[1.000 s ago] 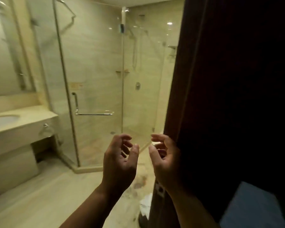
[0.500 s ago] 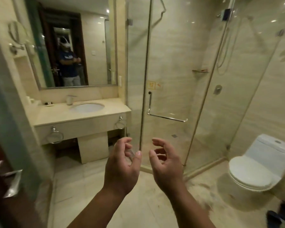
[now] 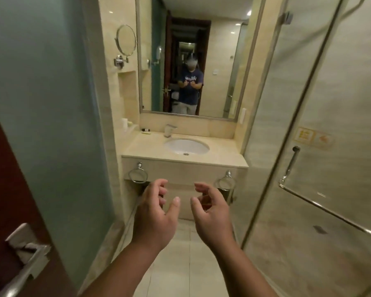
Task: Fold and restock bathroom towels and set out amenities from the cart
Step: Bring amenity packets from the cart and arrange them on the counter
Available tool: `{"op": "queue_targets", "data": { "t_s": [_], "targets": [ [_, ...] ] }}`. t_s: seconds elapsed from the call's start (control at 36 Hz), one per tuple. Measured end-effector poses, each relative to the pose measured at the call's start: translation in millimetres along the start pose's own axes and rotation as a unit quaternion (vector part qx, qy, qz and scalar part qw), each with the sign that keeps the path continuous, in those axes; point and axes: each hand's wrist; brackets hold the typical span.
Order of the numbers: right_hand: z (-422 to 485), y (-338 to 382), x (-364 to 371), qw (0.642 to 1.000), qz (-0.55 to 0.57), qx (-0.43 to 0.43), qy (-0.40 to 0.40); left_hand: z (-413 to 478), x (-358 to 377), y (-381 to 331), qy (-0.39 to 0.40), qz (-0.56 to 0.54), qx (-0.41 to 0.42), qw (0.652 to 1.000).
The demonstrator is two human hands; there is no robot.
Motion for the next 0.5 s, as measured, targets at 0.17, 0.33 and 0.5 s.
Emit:
{"op": "queue_targets", "data": {
  "t_s": [0.17, 0.33, 0.5],
  "targets": [
    [108.3, -47.8, 64.9, 0.999, -0.01, 0.004, 0.048, 96.4, 33.8, 66.9, -0.034, 0.005, -0.049, 0.998],
    [224.5, -90.1, 137.6, 0.998, -0.008, 0.027, 0.063, 212.1, 65.0, 137.9, -0.034, 0.016, -0.075, 0.996],
    [335.6, -123.3, 191.7, 0.997, -0.015, 0.044, 0.07, 323.2, 94.0, 191.2, -0.02, 0.042, -0.089, 0.995]
  ]
}}
Point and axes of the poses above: each hand's wrist, its own z-axis towards the middle knuckle, its own x-axis out of the palm, y = z × x, and after that the axes turned 1 degree about x, right-handed
